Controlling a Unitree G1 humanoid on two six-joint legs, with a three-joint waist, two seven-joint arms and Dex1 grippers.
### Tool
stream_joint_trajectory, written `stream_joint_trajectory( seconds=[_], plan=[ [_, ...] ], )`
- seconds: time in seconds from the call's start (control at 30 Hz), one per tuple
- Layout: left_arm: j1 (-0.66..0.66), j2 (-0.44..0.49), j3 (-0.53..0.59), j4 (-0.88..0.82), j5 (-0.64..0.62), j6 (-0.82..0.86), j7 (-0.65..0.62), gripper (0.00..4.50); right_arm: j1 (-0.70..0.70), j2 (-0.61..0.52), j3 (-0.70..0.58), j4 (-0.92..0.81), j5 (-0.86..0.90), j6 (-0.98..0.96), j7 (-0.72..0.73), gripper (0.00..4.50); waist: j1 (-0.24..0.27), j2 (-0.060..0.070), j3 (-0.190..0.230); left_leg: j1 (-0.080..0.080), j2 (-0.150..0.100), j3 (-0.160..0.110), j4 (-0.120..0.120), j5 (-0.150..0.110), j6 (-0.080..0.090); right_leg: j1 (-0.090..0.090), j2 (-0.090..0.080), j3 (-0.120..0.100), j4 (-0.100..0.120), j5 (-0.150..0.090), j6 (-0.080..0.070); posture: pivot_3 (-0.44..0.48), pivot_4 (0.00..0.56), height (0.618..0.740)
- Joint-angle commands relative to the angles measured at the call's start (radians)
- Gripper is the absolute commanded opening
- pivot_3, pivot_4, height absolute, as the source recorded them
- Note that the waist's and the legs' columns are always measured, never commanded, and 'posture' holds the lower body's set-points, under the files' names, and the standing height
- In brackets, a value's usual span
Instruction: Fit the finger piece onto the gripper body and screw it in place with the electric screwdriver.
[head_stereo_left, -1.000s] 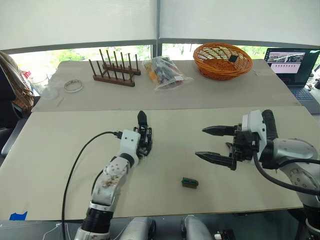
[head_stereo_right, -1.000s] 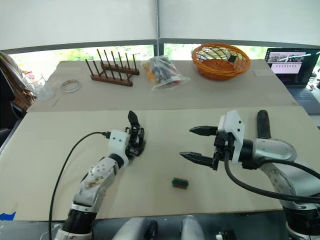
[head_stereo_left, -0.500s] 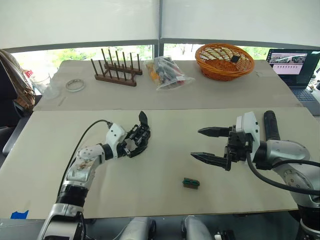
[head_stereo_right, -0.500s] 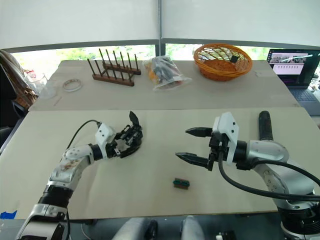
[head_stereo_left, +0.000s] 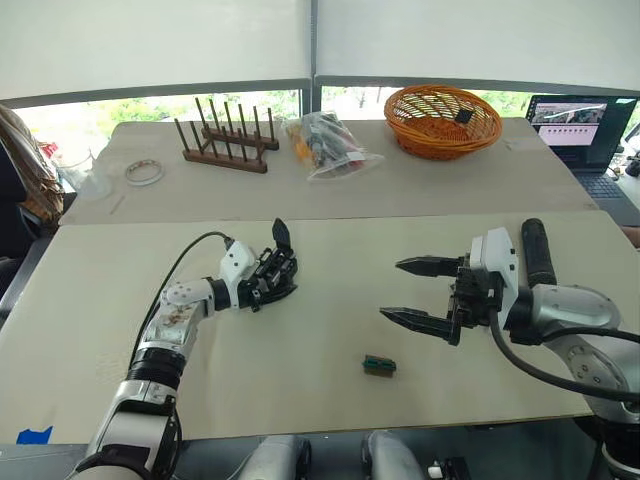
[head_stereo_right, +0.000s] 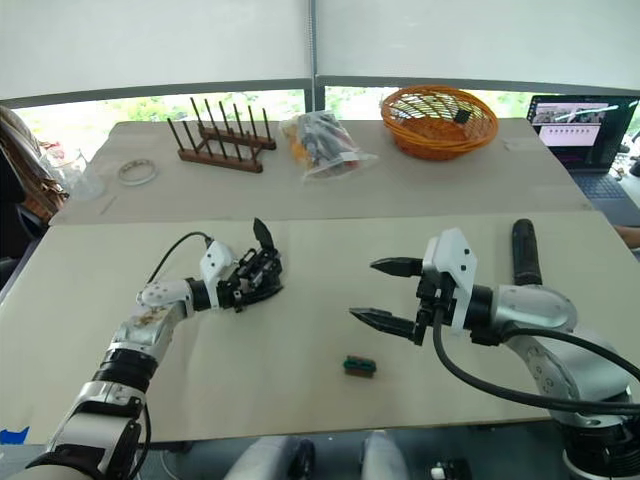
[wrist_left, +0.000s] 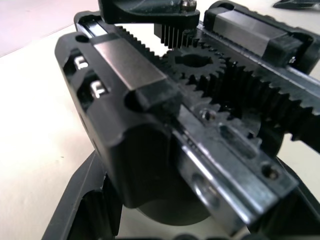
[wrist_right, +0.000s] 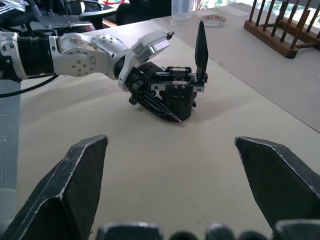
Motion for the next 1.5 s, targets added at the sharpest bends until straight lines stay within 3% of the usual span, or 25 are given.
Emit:
stream_joint_trajectory(
  seconds=[0.03,0.17,0.27,0.4,0.6,0.63,0.7,0.77,0.9,1.07,1.3,1.5],
  plan=[
    [0.057,-0.071,-0.022,-0.270,-0.010,0.106,0.130,2.39,0.023,-0.020,-0.067,-0.052,0.018,-0.012,-0.010,4.50,0.001,0.000,0.000,0.000,0.000,0.000,0.000,0.000,0.000,0.000,0.000,0.001,0.000,0.000,0.000,0.000,0.150,0.740],
    [0.069,-0.240,-0.083,-0.485,0.045,0.336,0.388,2.39,0.072,-0.029,-0.093,-0.091,0.043,0.007,-0.021,4.50,0.024,-0.001,0.001,-0.004,0.000,-0.002,0.008,-0.001,0.002,0.000,0.002,0.001,0.001,0.000,0.000,0.000,0.150,0.740],
    [0.084,-0.320,-0.190,-0.553,0.118,0.424,0.478,2.39,0.090,-0.033,-0.100,-0.107,0.053,0.016,-0.028,4.50,0.025,-0.001,0.001,-0.005,-0.001,-0.002,0.010,-0.001,0.002,0.001,0.003,0.002,0.001,0.001,0.002,0.000,0.150,0.740],
    [0.065,-0.377,-0.273,-0.515,0.201,0.412,0.564,2.39,0.110,-0.038,-0.100,-0.116,0.056,0.020,-0.041,4.50,0.021,-0.001,0.001,-0.004,0.000,-0.001,0.009,-0.001,0.002,0.001,0.003,0.002,0.001,0.001,0.002,0.000,0.150,0.740],
    [0.065,-0.443,-0.301,-0.390,0.266,0.371,0.671,2.39,0.122,-0.055,-0.082,-0.090,-0.043,-0.023,-0.068,4.50,0.022,-0.001,0.001,-0.004,0.000,-0.001,0.009,-0.001,0.002,0.001,0.002,0.002,0.001,0.001,0.002,0.000,0.150,0.740],
    [0.072,-0.443,-0.300,-0.386,0.267,0.366,0.674,2.89,0.122,-0.058,-0.082,-0.081,-0.058,-0.027,-0.070,4.50,0.023,-0.001,0.001,-0.004,0.000,-0.001,0.009,-0.001,0.002,0.001,0.002,0.002,0.001,0.001,0.002,0.000,0.150,0.740],
    [0.087,-0.429,-0.295,-0.400,0.251,0.362,0.649,3.86,0.122,-0.057,-0.092,-0.074,-0.064,-0.024,-0.071,4.50,0.024,-0.001,0.001,-0.004,0.000,-0.001,0.009,-0.001,0.002,0.001,0.001,0.002,0.001,0.001,0.002,0.000,0.150,0.740],
    [0.095,-0.402,-0.282,-0.425,0.216,0.373,0.594,4.46,0.123,-0.056,-0.098,-0.073,-0.065,-0.023,-0.069,4.50,0.024,-0.001,0.001,-0.004,0.000,-0.001,0.009,-0.001,0.002,0.001,0.001,0.002,0.001,0.001,0.002,0.000,0.150,0.740],
    [0.082,-0.301,-0.250,-0.449,0.139,0.380,0.437,4.46,0.123,-0.052,-0.103,-0.074,-0.069,-0.023,-0.070,4.50,0.023,-0.001,0.001,-0.003,0.000,-0.001,0.009,-0.001,0.002,0.001,0.001,0.002,0.001,0.001,0.002,0.000,0.150,0.740],
    [-0.020,-0.162,-0.240,-0.317,0.053,0.266,0.150,4.46,0.135,-0.046,-0.112,-0.084,-0.074,-0.026,-0.084,4.50,0.025,-0.001,0.000,-0.003,0.000,-0.001,0.009,-0.001,0.002,0.001,0.001,0.000,0.002,0.001,0.002,0.000,0.150,0.740],
    [-0.238,-0.207,-0.229,0.111,0.033,0.008,-0.122,4.46,0.158,-0.038,-0.126,-0.116,-0.067,-0.021,-0.113,4.50,0.027,-0.001,0.000,-0.002,-0.002,-0.001,0.009,-0.002,0.003,0.002,0.003,-0.003,0.000,0.001,0.002,0.000,0.150,0.740],
    [-0.338,-0.265,-0.218,0.336,0.079,-0.137,-0.159,4.46,0.178,-0.032,-0.133,-0.136,-0.065,-0.020,-0.137,4.50,0.022,-0.001,0.000,-0.003,-0.002,-0.001,0.010,-0.001,0.003,0.002,0.003,-0.003,0.001,0.001,0.002,0.000,0.150,0.740]
  ],
)
